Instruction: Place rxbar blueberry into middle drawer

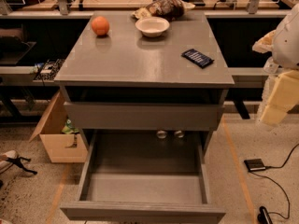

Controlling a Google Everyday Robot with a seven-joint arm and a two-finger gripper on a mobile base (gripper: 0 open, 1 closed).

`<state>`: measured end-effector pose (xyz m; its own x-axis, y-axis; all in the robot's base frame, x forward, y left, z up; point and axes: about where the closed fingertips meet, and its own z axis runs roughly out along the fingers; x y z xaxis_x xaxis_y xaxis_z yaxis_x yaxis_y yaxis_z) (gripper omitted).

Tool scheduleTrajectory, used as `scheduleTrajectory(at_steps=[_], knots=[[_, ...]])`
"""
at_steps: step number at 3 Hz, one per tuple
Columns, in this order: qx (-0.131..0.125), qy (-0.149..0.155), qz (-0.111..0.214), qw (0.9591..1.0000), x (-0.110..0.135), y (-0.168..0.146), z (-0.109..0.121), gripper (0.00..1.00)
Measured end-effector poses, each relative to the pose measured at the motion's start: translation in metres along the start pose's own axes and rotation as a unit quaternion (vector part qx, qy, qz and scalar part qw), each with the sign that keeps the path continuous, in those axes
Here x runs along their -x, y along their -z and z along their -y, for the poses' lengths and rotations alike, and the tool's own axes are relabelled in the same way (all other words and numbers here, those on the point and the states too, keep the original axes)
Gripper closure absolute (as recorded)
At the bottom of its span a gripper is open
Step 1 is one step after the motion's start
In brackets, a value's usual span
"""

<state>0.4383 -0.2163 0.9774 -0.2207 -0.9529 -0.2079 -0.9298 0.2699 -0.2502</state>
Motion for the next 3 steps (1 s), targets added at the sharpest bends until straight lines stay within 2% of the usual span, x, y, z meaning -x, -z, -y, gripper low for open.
scheduleTrajectory(at_steps=[1,2,3], knots=[[0.0,0.0,0.0,1.0,0.0,0.0,0.0,0.0],[0.007,-0.015,0.023,0.9996,0.009,-0.012,0.017,0.0],[0.009,-0.047,0.076,0.9959,0.033,-0.037,0.052,0.0]])
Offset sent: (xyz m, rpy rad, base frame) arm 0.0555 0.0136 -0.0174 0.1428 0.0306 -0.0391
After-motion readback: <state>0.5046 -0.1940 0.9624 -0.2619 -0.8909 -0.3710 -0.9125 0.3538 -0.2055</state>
